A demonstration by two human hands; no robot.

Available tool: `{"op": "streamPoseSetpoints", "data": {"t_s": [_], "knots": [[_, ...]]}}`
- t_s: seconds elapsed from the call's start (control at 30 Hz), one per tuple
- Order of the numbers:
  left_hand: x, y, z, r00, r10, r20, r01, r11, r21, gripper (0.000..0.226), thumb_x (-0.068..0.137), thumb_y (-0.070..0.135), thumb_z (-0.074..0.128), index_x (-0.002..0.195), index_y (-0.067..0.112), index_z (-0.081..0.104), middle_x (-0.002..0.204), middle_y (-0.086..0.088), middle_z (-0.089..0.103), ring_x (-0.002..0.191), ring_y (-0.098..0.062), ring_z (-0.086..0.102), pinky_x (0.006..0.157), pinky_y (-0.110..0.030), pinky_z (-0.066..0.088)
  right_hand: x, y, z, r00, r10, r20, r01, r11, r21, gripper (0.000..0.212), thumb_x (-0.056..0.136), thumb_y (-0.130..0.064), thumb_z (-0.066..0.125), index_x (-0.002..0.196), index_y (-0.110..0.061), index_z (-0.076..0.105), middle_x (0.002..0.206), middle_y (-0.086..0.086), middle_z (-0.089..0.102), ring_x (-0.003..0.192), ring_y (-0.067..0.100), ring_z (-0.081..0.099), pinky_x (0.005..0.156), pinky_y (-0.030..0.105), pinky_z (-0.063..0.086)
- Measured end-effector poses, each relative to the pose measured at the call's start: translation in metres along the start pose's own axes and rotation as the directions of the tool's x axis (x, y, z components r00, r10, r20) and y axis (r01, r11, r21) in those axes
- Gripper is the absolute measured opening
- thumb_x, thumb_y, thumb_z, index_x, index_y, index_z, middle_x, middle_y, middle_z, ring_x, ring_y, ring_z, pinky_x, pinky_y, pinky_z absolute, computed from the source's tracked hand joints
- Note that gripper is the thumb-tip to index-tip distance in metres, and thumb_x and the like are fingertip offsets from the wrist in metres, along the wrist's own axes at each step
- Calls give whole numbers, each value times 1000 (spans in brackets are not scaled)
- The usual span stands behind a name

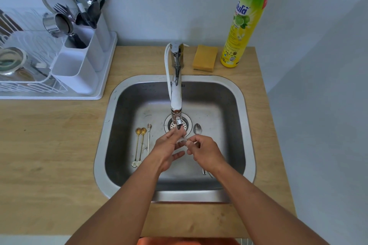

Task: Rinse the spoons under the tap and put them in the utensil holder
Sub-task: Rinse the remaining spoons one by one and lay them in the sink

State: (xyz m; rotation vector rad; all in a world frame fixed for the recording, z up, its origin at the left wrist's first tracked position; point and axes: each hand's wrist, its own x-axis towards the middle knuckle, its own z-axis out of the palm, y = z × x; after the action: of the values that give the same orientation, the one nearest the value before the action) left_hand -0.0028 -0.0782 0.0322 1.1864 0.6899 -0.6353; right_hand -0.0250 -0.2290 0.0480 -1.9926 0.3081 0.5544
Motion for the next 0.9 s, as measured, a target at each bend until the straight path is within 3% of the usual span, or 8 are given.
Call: {"op": "streamPoseSetpoints", "data": {"t_s": [0.1, 0.23, 0.37, 0.47, 0.6, 0.73, 0.8, 0.9], "knots": [[3, 6, 3, 999, -30, -42, 28, 999, -42, 31, 86, 51, 78, 98, 22, 82, 89, 3, 74, 94, -21, 67, 91, -48, 59, -4, -1, 0, 1000, -17, 16, 17, 1000, -14, 16, 101, -39, 61, 89, -31, 69, 78, -7, 75, 72, 10, 67, 81, 44, 61], [10, 13, 9, 990, -83, -118, 69, 990, -120, 35, 94, 53, 68, 102, 19, 75, 74, -1, 69, 80, -21, 67, 67, -37, 59, -7, -7, 1, 999, -22, 31, 22, 1000, -17, 16, 101, -39, 61, 89, -32, 68, 79, -8, 75, 78, 14, 69, 84, 49, 60], [9, 11, 11, 990, -77, -116, 57, 983, -173, 30, 107, 40, 53, 111, 19, 74, 83, -6, 66, 80, -20, 67, 58, -33, 57, -5, -12, 0, 1000, -10, 16, 10, 1000, 13, 17, 101, -33, 61, 86, -29, 69, 78, -5, 76, 70, 14, 66, 83, 48, 60], [3, 5, 4, 997, -26, -66, 15, 987, -160, 23, 106, 33, 58, 113, 19, 75, 88, -5, 70, 84, -19, 69, 67, -37, 60, -2, -13, 1, 1000, -12, 19, 12, 1000, 27, 19, 101, -31, 60, 86, -31, 70, 79, -3, 76, 69, 15, 68, 82, 46, 61], [-4, -3, -2, 995, 64, -75, -61, 997, 44, 3, 94, 21, 77, 96, 19, 76, 95, -7, 76, 89, -17, 72, 91, -44, 58, 1, -10, 5, 999, 6, 38, -9, 996, 92, 19, 102, -28, 60, 89, -28, 73, 79, 0, 77, 68, 22, 71, 79, 46, 62], [0, 4, 4, 963, 137, -230, -111, 986, 123, 16, 83, 31, 86, 78, 22, 74, 77, 0, 76, 75, -14, 69, 82, -38, 58, 1, -9, 10, 997, -6, 75, -6, 988, 154, 18, 102, -27, 62, 89, -28, 74, 80, 2, 76, 75, 22, 72, 74, 41, 63], [4, 9, 7, 944, 112, -310, -99, 993, 57, 18, 92, 33, 75, 81, 18, 76, 79, -4, 76, 78, -20, 69, 85, -41, 60, 1, -10, 10, 995, -21, 102, 3, 985, 170, 17, 102, -28, 61, 91, -28, 75, 82, 1, 76, 81, 22, 74, 71, 35, 63], [9, 18, 8, 942, 63, -330, -58, 998, 26, 25, 100, 32, 62, 92, 15, 79, 86, -7, 78, 81, -21, 72, 84, -42, 61, 2, -8, 8, 995, -12, 98, -6, 984, 179, 17, 102, -28, 61, 92, -27, 75, 80, 1, 75, 72, 18, 69, 72, 35, 62]]}}
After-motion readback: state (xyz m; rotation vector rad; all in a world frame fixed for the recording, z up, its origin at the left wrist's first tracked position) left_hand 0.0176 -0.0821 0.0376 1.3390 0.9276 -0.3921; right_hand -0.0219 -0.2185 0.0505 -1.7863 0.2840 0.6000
